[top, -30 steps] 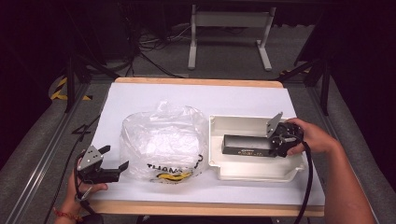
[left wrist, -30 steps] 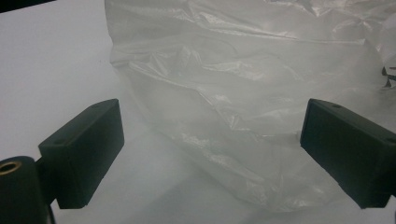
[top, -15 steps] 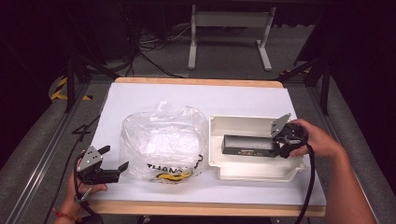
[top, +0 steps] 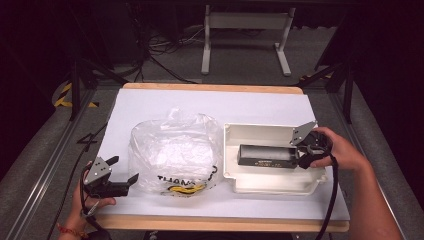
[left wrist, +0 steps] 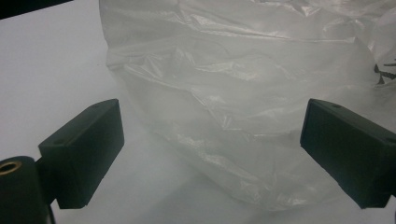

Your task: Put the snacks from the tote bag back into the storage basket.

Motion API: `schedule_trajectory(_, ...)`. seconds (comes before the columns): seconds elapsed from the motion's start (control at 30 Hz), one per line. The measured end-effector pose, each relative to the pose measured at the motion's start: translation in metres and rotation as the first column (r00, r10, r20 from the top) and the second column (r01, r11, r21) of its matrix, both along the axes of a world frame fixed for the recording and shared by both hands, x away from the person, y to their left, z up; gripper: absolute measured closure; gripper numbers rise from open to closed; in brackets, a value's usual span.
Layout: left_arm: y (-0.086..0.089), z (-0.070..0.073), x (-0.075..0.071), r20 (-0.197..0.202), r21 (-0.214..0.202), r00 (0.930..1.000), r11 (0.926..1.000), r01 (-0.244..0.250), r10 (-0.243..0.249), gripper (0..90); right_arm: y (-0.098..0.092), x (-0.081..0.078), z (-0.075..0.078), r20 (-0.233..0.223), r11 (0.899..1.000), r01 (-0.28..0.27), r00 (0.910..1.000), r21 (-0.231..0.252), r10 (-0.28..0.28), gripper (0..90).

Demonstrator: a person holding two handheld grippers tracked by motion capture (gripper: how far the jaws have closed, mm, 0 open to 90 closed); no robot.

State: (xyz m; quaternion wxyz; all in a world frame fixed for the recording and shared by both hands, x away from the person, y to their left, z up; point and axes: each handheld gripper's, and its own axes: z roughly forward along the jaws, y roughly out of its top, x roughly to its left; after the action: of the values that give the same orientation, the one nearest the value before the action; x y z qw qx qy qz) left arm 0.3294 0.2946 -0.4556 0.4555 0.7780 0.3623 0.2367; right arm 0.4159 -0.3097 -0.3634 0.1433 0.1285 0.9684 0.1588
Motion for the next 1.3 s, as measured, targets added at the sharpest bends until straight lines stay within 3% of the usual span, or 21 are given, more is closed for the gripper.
schedule_trajectory(0.23,0.001,0.000,-0.001,0.001,-0.005,1.0000,1.0000,-0.008,0.008,7.2,0.000,-0.006,0.004,0.017,1.000,0.017,0.9997,0.015,-0.018,29.1)
schedule_trajectory(0.43,0.001,0.000,-0.001,0.001,-0.001,1.0000,1.0000,-0.009,0.009,7.2,0.001,-0.010,0.010,0.055,0.997,0.073,0.9957,0.029,-0.075,25.0)
schedule_trajectory(0.63,0.002,0.000,-0.002,0.002,-0.006,1.0000,1.0000,-0.007,0.007,7.1,0.003,-0.017,0.014,0.108,0.985,0.141,0.9826,0.097,-0.151,16.4)
schedule_trajectory(0.73,0.002,0.000,-0.002,0.001,-0.006,1.0000,1.0000,-0.006,0.006,7.1,0.001,-0.021,0.015,0.140,0.973,0.186,0.9689,0.135,-0.204,13.0)
schedule_trajectory(0.77,0.002,0.000,-0.002,0.001,-0.007,1.0000,1.0000,-0.006,0.006,7.1,0.001,-0.021,0.015,0.140,0.973,0.186,0.9689,0.135,-0.204,13.0)
schedule_trajectory(0.8,0.002,0.000,-0.002,0.000,-0.007,1.0000,0.9999,-0.008,0.008,7.1,-0.002,-0.023,0.016,0.156,0.963,0.213,0.9584,0.168,-0.239,11.7)
schedule_trajectory(0.9,0.002,0.000,-0.002,0.001,-0.007,1.0000,0.9999,-0.010,0.010,7.1,-0.004,-0.025,0.016,0.165,0.957,0.221,0.9535,0.187,-0.253,10.7)
schedule_trajectory(0.97,0.001,0.000,-0.002,0.000,-0.008,1.0000,0.9999,-0.009,0.009,7.1,-0.007,-0.027,0.017,0.163,0.942,0.250,0.9432,0.225,-0.289,10.1)
schedule_trajectory(1.13,0.002,0.000,-0.002,0.001,-0.008,1.0000,0.9999,-0.009,0.009,7.1,-0.010,-0.034,0.015,0.171,0.919,0.278,0.9273,0.281,-0.333,9.8)
schedule_trajectory(1.27,0.002,0.000,-0.002,0.002,-0.008,0.9999,0.9999,-0.010,0.010,7.1,-0.013,-0.040,0.012,0.198,0.907,0.294,0.9115,0.300,-0.361,8.9)
schedule_trajectory(1.3,0.002,0.000,-0.002,0.002,-0.008,0.9999,0.9999,-0.010,0.010,7.1,-0.013,-0.040,0.012,0.198,0.907,0.294,0.9115,0.300,-0.361,8.9)
